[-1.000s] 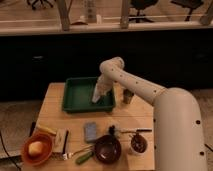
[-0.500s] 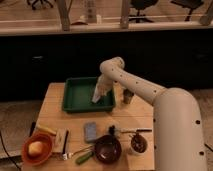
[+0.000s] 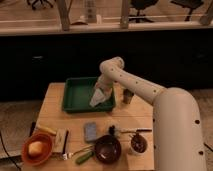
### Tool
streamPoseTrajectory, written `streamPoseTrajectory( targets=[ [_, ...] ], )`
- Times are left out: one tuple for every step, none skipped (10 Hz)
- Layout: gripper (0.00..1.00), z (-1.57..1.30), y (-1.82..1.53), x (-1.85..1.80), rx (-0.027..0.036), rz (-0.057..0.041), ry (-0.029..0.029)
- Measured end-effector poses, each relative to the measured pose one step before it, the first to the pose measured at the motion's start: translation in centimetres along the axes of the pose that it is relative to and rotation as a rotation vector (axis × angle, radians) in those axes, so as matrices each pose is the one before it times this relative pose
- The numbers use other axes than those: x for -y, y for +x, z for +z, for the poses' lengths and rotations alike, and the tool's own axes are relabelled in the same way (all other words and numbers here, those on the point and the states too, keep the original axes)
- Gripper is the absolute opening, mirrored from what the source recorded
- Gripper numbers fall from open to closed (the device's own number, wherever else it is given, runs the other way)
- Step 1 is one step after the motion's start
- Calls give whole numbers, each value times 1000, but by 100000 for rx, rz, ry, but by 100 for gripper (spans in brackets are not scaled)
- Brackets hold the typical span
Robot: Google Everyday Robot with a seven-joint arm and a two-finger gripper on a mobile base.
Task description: Place towel in tray
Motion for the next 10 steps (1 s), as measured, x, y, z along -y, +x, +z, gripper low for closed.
streamPoseTrajectory(
  targets=[
    [80,14,-18,1,7,-9,-74],
    [80,12,-28,-6,22,-79,-62],
    [80,20,-27,-17,41,-83,-36],
    [80,-5,-19,-50,98,-108,161],
    [80,-10,23,-62,7,18,371],
    [80,-58,9,-34,-194,363,283],
    [80,12,-31,19,51,-37,62],
    [80,38,-39,26,56,-84,-227],
    [80,83,-48,11,138,-160,-260],
    [80,-54,49,16,24,-140,-41]
  ],
)
